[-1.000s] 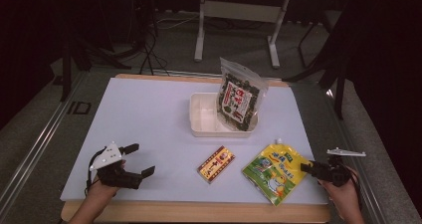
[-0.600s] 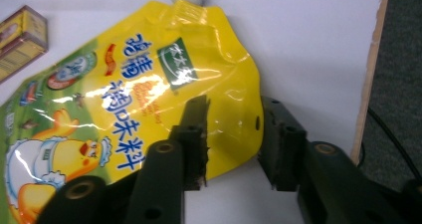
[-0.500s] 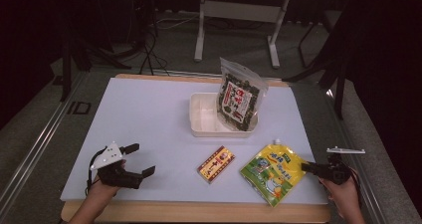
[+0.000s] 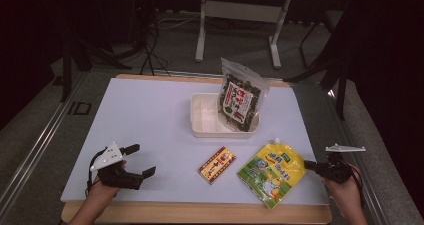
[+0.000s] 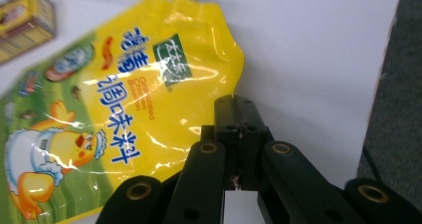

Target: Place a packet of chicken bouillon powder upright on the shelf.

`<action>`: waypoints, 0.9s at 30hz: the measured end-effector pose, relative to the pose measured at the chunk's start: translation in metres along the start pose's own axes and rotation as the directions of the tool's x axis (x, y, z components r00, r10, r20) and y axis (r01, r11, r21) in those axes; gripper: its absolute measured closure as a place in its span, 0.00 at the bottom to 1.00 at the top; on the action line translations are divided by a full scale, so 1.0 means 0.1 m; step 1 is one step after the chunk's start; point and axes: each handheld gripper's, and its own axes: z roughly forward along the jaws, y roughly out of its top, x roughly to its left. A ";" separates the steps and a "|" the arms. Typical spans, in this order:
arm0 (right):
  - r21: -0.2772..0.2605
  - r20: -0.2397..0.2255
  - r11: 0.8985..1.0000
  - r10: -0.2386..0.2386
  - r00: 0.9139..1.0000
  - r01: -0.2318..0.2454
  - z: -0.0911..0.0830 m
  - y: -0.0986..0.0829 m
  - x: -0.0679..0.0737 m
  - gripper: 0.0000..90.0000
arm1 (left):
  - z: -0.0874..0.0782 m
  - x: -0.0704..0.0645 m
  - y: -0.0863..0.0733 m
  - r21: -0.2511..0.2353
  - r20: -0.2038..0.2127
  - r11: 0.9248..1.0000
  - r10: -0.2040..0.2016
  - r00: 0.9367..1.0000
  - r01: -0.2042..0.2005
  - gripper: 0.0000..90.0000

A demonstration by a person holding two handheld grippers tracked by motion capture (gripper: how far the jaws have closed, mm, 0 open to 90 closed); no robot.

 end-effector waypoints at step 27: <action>-0.186 0.035 0.939 -0.288 0.957 0.289 -0.65 0.48 0.88 1.00 | 0.03 -0.04 0.01 -0.003 0.040 0.999 0.045 0.998 -0.045 0.02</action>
